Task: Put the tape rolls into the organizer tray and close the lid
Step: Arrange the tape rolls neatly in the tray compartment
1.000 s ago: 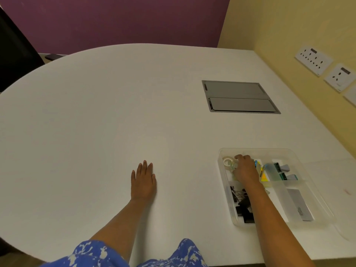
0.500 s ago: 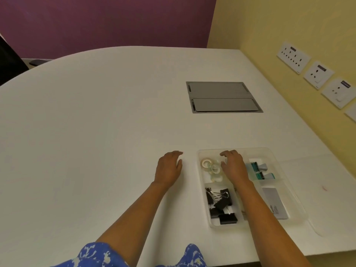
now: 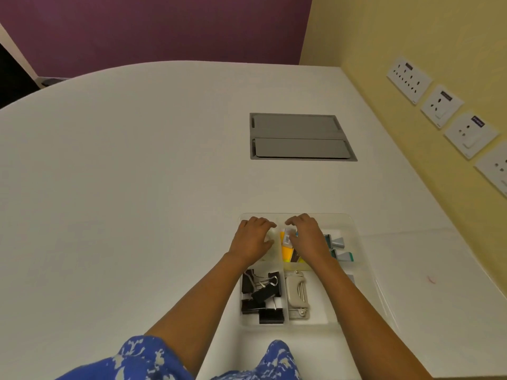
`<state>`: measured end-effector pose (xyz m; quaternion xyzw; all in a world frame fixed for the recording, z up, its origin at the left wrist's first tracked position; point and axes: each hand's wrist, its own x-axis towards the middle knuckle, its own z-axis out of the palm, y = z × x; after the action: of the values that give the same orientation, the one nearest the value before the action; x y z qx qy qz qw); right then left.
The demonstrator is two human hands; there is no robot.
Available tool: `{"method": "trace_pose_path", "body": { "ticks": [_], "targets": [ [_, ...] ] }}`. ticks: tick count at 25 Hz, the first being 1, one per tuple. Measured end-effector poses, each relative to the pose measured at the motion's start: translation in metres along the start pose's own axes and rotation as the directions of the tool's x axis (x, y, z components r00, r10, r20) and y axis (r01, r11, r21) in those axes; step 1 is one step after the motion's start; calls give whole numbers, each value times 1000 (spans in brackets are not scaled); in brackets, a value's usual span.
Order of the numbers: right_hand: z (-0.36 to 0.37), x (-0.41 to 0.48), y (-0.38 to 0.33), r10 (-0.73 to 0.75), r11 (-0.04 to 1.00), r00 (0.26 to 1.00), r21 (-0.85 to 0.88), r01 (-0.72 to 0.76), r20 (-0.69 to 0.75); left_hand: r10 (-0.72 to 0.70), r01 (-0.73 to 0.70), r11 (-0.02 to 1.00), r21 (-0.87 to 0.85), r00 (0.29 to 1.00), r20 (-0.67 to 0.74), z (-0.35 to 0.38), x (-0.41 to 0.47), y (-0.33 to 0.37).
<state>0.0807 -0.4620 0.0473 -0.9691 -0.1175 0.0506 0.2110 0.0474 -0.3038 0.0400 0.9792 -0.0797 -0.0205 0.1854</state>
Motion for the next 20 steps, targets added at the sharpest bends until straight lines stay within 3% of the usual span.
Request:
{"method": "trace_pose_path", "body": {
  "ticks": [6, 20],
  "targets": [
    [1, 1, 11, -26, 1000, 1000, -2, 26, 10, -42, 35, 997, 68, 995, 94, 17, -1, 8],
    [9, 7, 4, -95, 995, 995, 38, 93, 37, -186, 184, 982, 32, 981, 50, 11, 0, 7]
  ]
}}
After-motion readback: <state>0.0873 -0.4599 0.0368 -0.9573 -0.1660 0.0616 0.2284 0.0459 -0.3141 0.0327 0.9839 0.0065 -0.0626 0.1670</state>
